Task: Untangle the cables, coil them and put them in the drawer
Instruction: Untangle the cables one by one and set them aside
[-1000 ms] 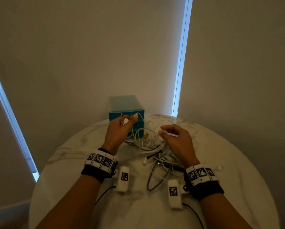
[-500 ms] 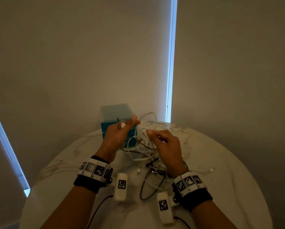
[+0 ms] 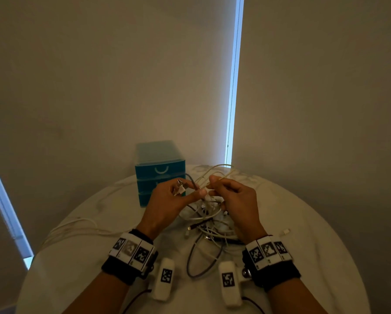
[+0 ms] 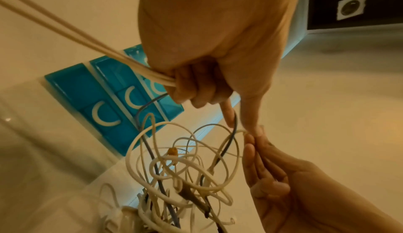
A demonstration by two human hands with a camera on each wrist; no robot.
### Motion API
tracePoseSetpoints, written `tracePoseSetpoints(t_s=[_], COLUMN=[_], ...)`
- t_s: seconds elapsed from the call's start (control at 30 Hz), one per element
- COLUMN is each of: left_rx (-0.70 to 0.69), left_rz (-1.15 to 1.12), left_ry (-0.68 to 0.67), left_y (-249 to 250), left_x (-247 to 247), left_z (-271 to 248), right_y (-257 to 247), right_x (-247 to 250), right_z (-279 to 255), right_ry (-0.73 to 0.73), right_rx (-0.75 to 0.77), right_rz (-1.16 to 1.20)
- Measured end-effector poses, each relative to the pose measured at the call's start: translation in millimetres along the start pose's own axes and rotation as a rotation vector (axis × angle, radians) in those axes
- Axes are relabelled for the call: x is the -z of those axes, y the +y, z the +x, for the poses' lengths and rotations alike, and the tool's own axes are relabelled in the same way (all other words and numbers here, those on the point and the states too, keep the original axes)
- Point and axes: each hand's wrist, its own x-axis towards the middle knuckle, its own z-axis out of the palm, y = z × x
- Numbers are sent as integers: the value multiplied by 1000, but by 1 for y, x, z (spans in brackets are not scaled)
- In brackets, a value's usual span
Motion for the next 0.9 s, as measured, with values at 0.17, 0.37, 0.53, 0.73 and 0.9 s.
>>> tracePoseSetpoints(t_s=[0.17, 0.37, 0.53, 0.73, 0.9], left_rx=[29, 125, -36, -77, -38], left_rz=[150, 120, 48, 8, 46], left_ry=[113, 190, 55, 77, -3], left_y=[-14, -16, 9, 8, 3], left_x=[6, 16, 8, 15, 26], left_z=[3, 5, -3, -1, 4], right_y=[-11, -10, -5, -2, -5], right_x=[-1, 12, 1, -6, 16], right_z=[2, 7, 2, 2, 13], right_ry=[52, 90, -7, -78, -81], right_rx=[-72, -144, -168, -200, -304], right_rz=[392, 603, 534, 500, 790])
